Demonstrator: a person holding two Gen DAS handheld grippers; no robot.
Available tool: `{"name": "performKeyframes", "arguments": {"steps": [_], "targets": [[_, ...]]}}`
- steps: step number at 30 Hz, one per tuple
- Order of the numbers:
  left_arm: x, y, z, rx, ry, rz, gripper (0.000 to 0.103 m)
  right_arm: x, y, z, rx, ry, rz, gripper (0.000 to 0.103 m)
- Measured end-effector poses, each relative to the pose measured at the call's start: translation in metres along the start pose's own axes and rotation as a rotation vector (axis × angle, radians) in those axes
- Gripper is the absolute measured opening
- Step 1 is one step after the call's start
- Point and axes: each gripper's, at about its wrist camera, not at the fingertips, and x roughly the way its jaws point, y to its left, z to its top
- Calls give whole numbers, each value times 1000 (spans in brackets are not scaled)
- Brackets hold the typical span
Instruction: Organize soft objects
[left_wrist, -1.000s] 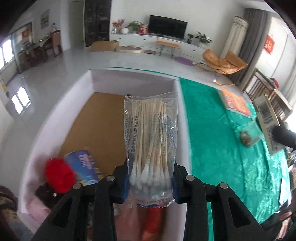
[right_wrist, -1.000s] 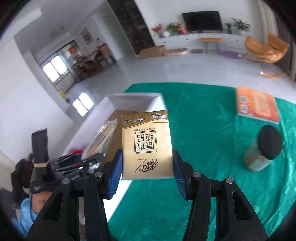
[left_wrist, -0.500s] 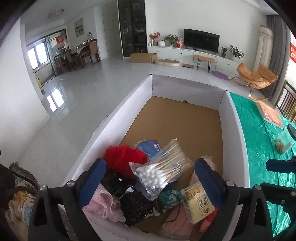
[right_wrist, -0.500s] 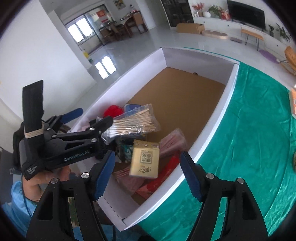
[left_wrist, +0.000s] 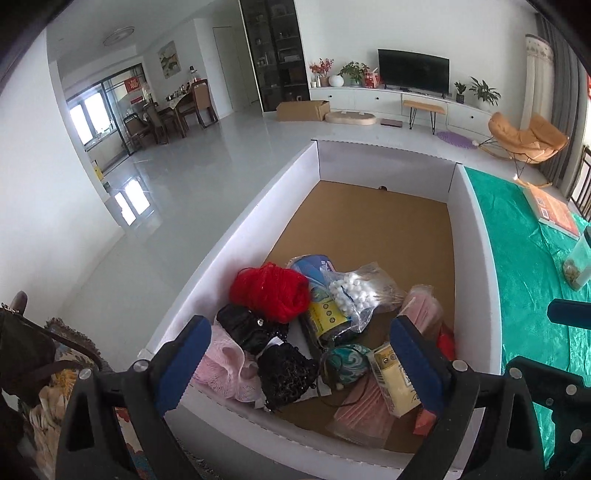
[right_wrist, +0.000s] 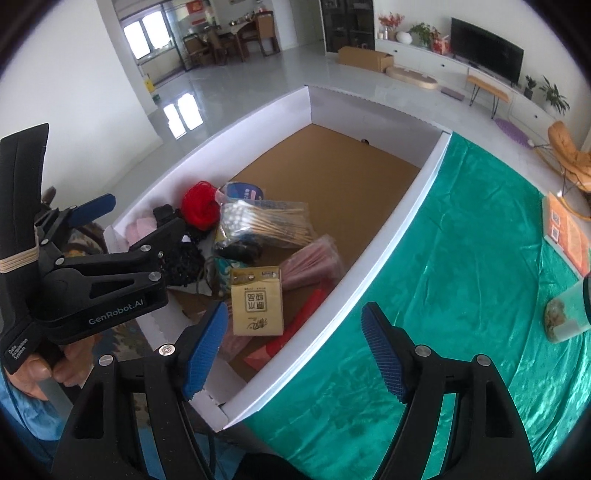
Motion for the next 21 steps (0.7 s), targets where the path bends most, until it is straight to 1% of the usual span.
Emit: {"name": "performKeyframes", "arguments": {"steps": [3, 5, 14, 21], "targets": [[1, 2, -5, -17, 20, -23, 97, 0, 4, -1, -10, 3, -24, 78], [1, 3, -7, -21, 26, -21, 97, 1, 7, -2, -11, 13, -22, 81], [-3, 10, -8, -43, 31, -10, 97, 5, 18, -2, -29, 41, -66, 81], [-6, 13, -7, -63, 24, 3, 97, 1, 24, 1, -34, 43, -72, 81]]}}
